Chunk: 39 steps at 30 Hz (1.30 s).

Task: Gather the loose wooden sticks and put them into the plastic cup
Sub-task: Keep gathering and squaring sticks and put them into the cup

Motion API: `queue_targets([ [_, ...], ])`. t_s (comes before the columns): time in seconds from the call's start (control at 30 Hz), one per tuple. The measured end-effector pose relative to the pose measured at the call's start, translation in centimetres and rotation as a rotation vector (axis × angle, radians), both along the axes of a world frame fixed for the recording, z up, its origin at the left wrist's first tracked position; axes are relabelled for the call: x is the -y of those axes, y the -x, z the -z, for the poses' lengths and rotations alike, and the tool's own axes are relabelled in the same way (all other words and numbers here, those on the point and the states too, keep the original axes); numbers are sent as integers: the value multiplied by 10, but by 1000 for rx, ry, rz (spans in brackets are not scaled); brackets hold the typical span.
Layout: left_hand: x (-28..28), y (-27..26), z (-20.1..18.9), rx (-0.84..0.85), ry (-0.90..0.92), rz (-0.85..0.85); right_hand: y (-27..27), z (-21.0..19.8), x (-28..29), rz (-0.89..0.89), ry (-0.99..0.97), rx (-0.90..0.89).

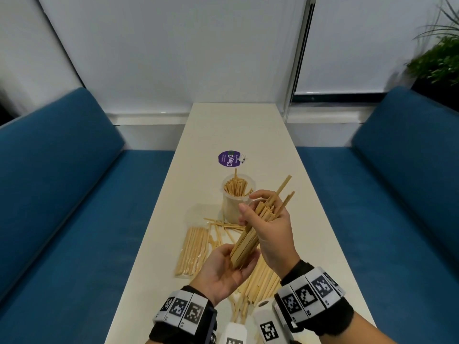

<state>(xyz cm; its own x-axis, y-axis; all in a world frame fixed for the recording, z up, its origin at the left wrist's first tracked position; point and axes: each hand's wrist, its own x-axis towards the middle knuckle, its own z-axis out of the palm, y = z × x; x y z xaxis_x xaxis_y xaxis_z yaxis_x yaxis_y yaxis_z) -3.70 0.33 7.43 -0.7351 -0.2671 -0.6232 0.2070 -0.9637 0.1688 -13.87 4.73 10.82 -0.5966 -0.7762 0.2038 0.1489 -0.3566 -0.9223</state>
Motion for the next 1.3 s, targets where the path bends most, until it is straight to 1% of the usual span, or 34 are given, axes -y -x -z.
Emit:
queue_targets([
  [0.07, 0, 0, 0, 1, -1, -6, 0, -1, 0, -16, -11, 7],
  [0.23, 0, 2, -1, -10, 0, -49, -4, 0, 1, -50, -40, 127],
  [0.3, -1, 3, 0, -46, -1, -65, -5, 0, 2, -54, -45, 189],
  [0.37, -1, 3, -2, -72, 35, -66, -6, 1, 3, -52, -59, 199],
  [0.43, -3, 4, -3, -78, 89, -43, -8, 0, 3, -44, -93, 167],
  [0.5, -4, 3, -6, -86, 161, 23, -7, -2, 4, -28, -123, 172],
  [0.57, -3, 0, -8, -63, 305, 101, -2, -6, 4, -15, -125, 218],
  [0.6, 0, -3, -8, -7, 439, 131, 1, -8, 3, -12, -126, 218],
  [0.67, 5, -11, -8, 134, 857, 226, 7, -10, 1, -9, -147, 149],
  [0.73, 7, -15, -11, 210, 1284, 402, 6, -13, -1, -17, -179, 70],
  [0.77, 7, -15, -14, 234, 1445, 476, 3, -14, -3, -34, -196, 37],
  [0.8, 4, -13, -17, 245, 1553, 513, 0, -13, -3, -63, -224, -1],
  [0.83, 1, -11, -19, 230, 1606, 510, -4, -13, -5, -94, -260, -34],
  [0.9, -6, -6, -18, 184, 1608, 432, -12, -13, -8, -139, -318, -73],
  [0.93, -9, -4, -17, 187, 1602, 404, -13, -14, -10, -157, -345, -98],
  [1.07, -19, -7, -7, 222, 1609, 310, -2, -16, -17, -182, -406, -237],
  [1.13, -18, -10, -5, 276, 1656, 293, 11, -21, -21, -128, -399, -295],
  [1.2, -17, -13, -1, 351, 1725, 330, 24, -32, -25, 29, -343, -447],
  [1.27, -17, -15, 2, 390, 1757, 363, 36, -47, -29, 150, -280, -693],
  [1.3, -18, -15, 2, 386, 1760, 374, 41, -53, -30, 162, -291, -819],
])
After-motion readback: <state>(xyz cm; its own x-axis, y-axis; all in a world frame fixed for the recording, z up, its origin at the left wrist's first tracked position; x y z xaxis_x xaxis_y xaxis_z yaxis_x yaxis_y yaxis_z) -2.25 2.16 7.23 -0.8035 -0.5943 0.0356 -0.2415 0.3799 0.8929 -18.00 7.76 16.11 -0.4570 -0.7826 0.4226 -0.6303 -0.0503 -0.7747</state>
